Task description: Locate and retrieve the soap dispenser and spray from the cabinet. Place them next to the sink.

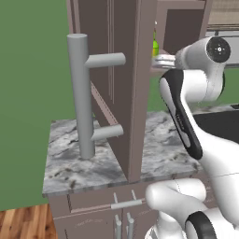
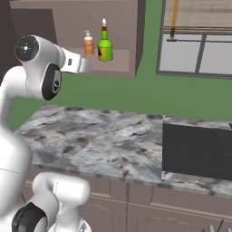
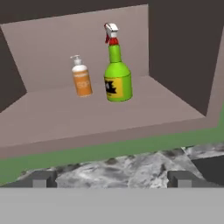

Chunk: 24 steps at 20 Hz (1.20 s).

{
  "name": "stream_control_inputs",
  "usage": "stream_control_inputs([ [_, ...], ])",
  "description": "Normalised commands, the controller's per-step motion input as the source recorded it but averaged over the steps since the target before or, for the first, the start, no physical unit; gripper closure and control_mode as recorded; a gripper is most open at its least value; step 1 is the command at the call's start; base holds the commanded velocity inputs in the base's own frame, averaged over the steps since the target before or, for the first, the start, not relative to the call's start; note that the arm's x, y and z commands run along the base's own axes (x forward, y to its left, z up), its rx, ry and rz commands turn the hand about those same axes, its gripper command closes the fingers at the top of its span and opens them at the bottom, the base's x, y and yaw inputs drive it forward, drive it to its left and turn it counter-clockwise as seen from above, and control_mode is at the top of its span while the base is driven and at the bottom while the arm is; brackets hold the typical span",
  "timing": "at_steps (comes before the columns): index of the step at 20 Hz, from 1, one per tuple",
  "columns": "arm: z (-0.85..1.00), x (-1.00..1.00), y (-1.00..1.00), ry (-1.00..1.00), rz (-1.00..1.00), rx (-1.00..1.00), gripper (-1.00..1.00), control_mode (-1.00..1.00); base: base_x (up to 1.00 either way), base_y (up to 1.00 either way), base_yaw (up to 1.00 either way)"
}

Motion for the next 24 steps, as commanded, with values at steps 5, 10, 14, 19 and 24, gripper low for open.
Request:
stream_control_inputs([
  [5,0.17,0.15,-0.02,-0.11,0.05,-0.07,-1.00,-1.00,0.00,0.00,0.00],
  [10,0.11,0.39,-0.03,0.00,-0.04,-0.10,-1.00,-1.00,0.00,0.00,0.00],
  [14,0.10,0.49,0.00,0.00,-0.14,-0.13,-1.00,-1.00,0.00,0.00,0.00],
  [19,0.04,0.57,0.00,0.02,-0.02,-0.04,-1.00,-1.00,0.00,0.00,0.00],
  [24,0.00,0.49,-0.06,0.01,0.02,0.00,-1.00,-1.00,0.00,0.00,0.00],
])
